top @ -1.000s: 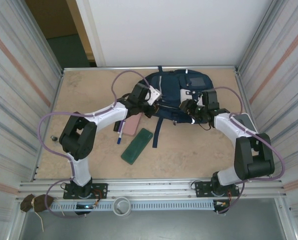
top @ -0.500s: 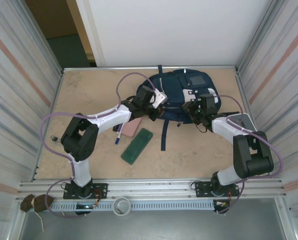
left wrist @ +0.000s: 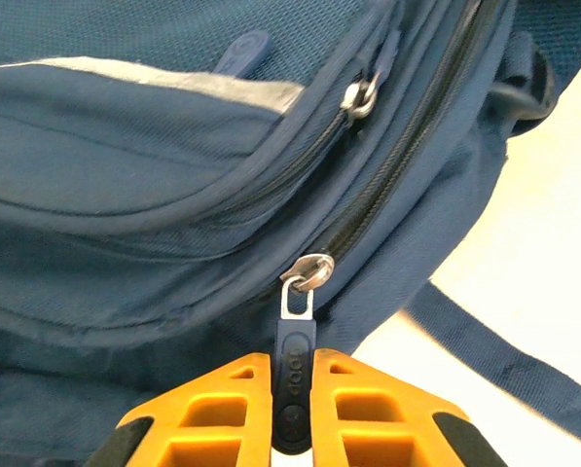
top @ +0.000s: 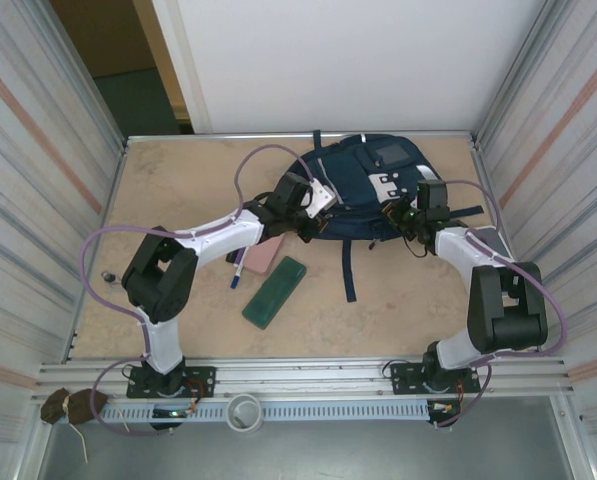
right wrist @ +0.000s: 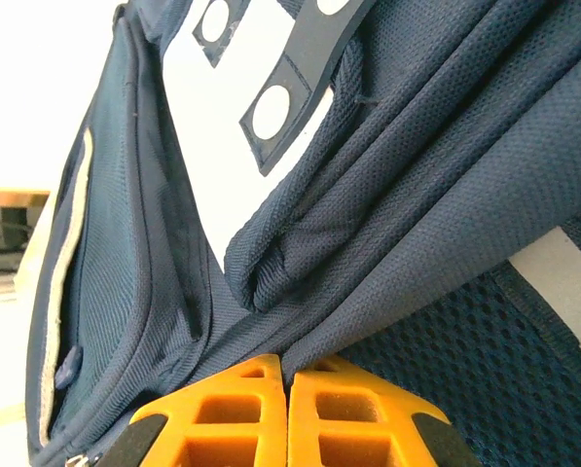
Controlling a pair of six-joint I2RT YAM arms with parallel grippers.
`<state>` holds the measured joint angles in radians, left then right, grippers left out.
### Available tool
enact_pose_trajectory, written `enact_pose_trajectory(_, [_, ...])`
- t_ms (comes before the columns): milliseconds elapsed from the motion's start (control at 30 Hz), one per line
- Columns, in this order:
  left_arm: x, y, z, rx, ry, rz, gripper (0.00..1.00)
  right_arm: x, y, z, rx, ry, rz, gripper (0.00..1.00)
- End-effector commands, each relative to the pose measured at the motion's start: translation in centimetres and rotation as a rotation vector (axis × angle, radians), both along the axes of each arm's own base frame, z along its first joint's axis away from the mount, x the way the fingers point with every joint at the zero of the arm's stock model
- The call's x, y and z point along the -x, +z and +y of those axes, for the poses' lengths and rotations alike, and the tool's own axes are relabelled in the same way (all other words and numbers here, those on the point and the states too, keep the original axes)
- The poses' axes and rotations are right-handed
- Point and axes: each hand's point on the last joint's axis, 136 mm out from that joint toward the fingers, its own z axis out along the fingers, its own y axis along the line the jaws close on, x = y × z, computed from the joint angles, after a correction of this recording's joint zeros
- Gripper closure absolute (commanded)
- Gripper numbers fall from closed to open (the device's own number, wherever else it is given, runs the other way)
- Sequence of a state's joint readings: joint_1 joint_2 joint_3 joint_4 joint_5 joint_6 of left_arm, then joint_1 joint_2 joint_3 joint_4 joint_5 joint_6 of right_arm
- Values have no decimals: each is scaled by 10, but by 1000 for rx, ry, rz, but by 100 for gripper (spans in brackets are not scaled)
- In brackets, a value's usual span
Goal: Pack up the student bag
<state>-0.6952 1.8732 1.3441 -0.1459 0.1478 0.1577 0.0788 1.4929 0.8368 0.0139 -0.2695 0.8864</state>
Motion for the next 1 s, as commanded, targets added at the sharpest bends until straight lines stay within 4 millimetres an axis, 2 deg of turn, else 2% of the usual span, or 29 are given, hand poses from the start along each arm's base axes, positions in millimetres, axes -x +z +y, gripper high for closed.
enact_pose_trajectory(0, [-16, 15, 26, -33, 57, -42, 100, -6, 21, -14, 75, 49, -59, 100])
enact_pose_trajectory(133, [-22, 8, 37, -49, 78, -33, 100, -7, 25, -19, 85, 110, -42, 100])
enact_pose_trajectory(200, [-19, 3, 36, -39, 50, -7, 100, -8, 24, -14, 86, 167, -23, 100])
enact_pose_trajectory(433, [8, -16, 5, 29, -116, 113, 100, -5, 9, 3, 29, 260, 18, 100])
enact_pose_trajectory(600, [4, -30, -2, 21, -128, 155, 99, -5, 6, 6, 21, 272, 22, 100])
enact_pose_trajectory(800, [-2, -35, -11, 39, -137, 178, 89, -4, 5, 7, 22, 285, 27, 100])
enact_pose_trajectory(967, [-8, -43, -11, 32, -129, 187, 85, -3, 2, 8, 18, 291, 31, 100])
